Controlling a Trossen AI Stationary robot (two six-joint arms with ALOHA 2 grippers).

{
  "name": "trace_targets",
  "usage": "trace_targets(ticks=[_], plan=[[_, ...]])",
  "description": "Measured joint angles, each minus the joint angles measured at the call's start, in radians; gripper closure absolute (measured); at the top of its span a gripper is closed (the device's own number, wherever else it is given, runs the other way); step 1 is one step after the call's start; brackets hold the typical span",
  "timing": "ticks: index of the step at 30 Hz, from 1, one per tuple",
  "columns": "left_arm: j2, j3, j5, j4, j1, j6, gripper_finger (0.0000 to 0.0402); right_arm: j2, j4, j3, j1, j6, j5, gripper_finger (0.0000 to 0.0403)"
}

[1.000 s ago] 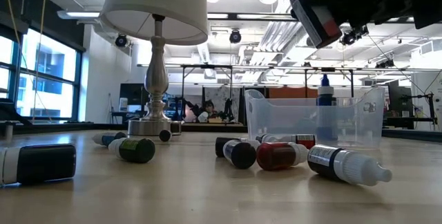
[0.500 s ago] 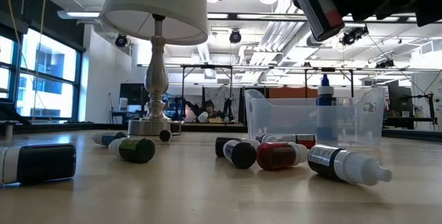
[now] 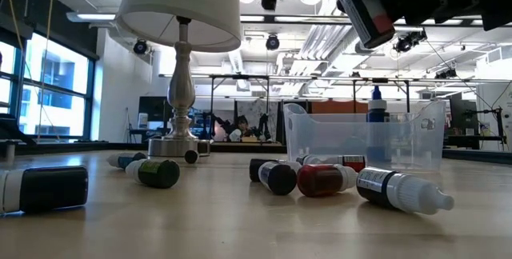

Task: Pick & Place food coloring
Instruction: Put the large pink food coloring bottle into the transparent bin

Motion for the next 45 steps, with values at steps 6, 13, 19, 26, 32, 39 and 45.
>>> trace_targets(ticks=[6, 13, 19, 26, 32, 39, 45], plan=[[0.008, -0.001, 0.037, 0.027, 0.038, -0.023, 0.0209, 0.0, -0.007, 0.0, -0.001, 0.0, 0.003, 0.0281], [0.008, -0.001, 0.086, 0.039, 0.05, -0.025, 0.0275, 0.0, -0.007, 0.0, 0.0, 0.0, 0.014, 0.0281], [0.008, -0.001, 0.082, 0.025, 0.05, -0.021, 0.0346, 0.0, -0.014, 0.0, 0.0, -0.001, 0.05, 0.0281], [0.008, -0.001, 0.062, 0.021, 0.05, -0.02, 0.0366, 0.0, -0.014, -0.001, 0.0, 0.001, 0.05, 0.0281], [0.007, -0.001, 0.046, 0.006, 0.05, -0.02, 0.0367, 0.0, -0.023, -0.001, 0.0, 0.008, 0.105, 0.028], [0.008, -0.001, 0.002, -0.06, 0.05, -0.024, 0.0369, 0.0, -0.089, 0.0, 0.0, 0.034, 0.128, 0.0235], [0.009, -0.001, -0.106, -0.133, 0.05, -0.024, 0.0369, 0.0, -0.192, 0.001, 0.0, 0.045, 0.256, 0.0178]])
